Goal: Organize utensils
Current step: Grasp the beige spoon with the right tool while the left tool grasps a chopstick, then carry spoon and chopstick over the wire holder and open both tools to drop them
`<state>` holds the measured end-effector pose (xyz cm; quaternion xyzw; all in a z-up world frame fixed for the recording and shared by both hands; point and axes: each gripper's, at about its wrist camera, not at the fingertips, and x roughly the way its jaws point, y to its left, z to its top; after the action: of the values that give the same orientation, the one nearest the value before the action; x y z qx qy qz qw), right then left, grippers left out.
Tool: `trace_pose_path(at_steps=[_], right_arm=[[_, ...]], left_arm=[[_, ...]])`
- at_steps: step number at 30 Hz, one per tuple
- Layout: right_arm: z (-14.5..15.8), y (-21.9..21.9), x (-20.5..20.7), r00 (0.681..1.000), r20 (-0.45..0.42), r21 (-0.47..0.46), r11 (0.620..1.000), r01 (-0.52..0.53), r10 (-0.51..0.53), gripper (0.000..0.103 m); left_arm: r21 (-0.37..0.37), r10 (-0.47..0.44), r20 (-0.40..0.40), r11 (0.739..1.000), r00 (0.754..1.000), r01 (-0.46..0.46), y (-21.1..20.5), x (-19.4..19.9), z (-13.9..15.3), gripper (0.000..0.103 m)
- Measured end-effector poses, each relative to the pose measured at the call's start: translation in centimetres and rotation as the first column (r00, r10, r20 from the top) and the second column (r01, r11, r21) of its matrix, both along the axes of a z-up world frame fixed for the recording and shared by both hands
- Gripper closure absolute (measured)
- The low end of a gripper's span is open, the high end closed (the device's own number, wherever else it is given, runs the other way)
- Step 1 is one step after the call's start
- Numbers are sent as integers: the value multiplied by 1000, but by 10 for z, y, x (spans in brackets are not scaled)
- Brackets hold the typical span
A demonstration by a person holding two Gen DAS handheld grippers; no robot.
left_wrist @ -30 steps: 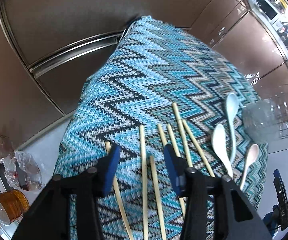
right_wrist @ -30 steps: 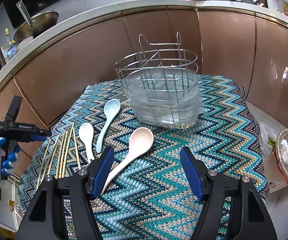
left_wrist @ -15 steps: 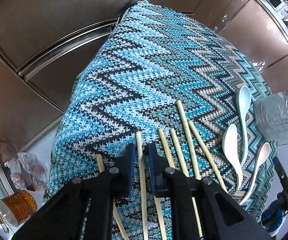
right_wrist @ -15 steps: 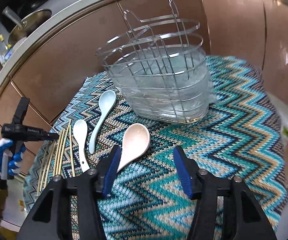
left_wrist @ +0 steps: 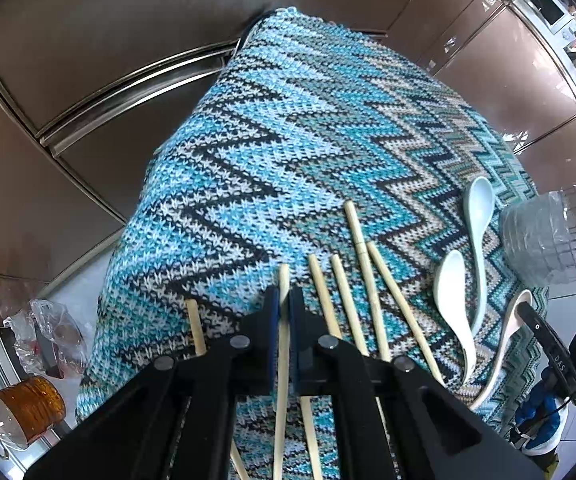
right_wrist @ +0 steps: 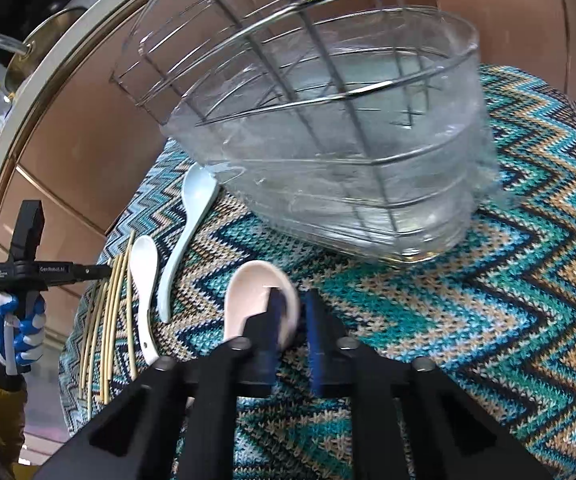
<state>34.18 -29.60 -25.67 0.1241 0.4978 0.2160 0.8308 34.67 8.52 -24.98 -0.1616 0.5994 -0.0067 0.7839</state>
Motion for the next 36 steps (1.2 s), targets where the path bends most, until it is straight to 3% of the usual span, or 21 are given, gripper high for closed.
trace_pose_path(at_steps=[11,15,19,21,24,27,28,33,36], right_arm=[[71,3,-68,979,205,-104,994,27,-5,96],[101,-3,-93,962,271,-115,992,55,-22,96],[135,-12,-113,938,344,-127,988,90,-42,96],[151,-14,-120,922,385,-141,984,114,-51,96],[180,-21,-129,885,459,-161,973,166,-75,96],[208,-26,-128,831,544,-170,954,246,-117,96],[216,-27,-127,808,575,-178,944,279,-131,96],[238,-22,-107,711,681,-194,892,408,-177,96],[239,-13,-86,656,734,-219,853,474,-176,96]], left_arm=[[-12,20,185,1000,983,-18,0,-44,64,99],[-36,19,274,999,962,-9,-3,-63,98,99],[-68,-7,382,997,924,36,-19,-75,145,99],[-88,-20,436,994,900,65,-32,-76,170,99],[-135,-26,540,984,841,117,-60,-69,214,99],[-190,2,617,971,787,146,-85,-58,246,99],[-219,25,651,963,759,156,-96,-49,258,99],[-269,110,754,951,647,153,-133,-21,289,99],[-257,126,798,956,590,143,-161,1,291,99]])
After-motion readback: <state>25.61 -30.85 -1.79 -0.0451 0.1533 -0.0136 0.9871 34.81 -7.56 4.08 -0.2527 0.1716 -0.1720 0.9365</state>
